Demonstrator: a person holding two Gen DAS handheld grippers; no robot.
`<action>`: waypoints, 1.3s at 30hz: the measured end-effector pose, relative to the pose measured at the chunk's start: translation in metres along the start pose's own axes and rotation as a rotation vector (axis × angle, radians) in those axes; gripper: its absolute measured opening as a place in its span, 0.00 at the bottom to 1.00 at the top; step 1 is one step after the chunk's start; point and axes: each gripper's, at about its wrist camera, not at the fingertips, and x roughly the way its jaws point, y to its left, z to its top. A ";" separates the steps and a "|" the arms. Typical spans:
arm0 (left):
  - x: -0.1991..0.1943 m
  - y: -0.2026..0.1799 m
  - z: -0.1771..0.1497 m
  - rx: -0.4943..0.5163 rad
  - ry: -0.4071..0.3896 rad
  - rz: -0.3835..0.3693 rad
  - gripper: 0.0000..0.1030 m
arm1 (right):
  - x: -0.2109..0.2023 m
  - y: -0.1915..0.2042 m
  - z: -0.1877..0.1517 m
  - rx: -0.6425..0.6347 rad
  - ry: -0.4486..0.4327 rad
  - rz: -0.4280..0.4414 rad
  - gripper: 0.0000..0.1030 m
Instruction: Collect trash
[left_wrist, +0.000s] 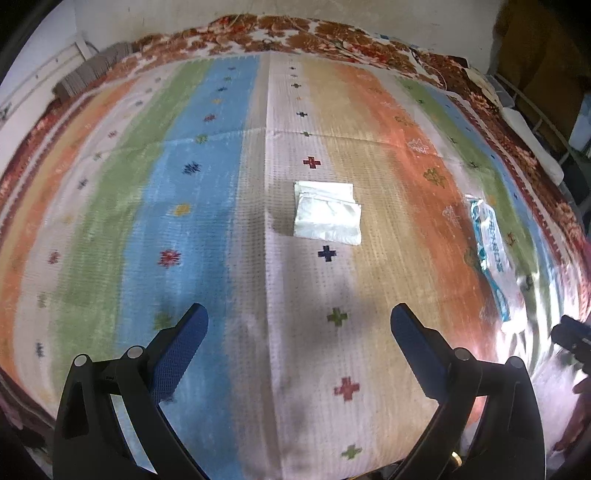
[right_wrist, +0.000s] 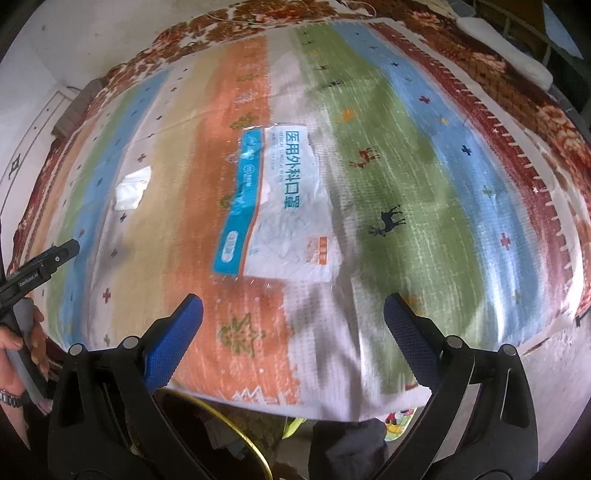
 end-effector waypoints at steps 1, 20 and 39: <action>0.004 0.000 0.002 -0.004 0.011 -0.009 0.94 | 0.004 -0.001 0.002 0.004 0.005 -0.002 0.89; 0.061 0.003 0.058 -0.024 0.007 -0.028 0.84 | 0.072 0.001 0.029 0.014 0.102 -0.019 0.60; 0.084 -0.021 0.055 0.145 0.020 0.039 0.13 | 0.078 0.029 0.029 -0.085 0.113 -0.047 0.07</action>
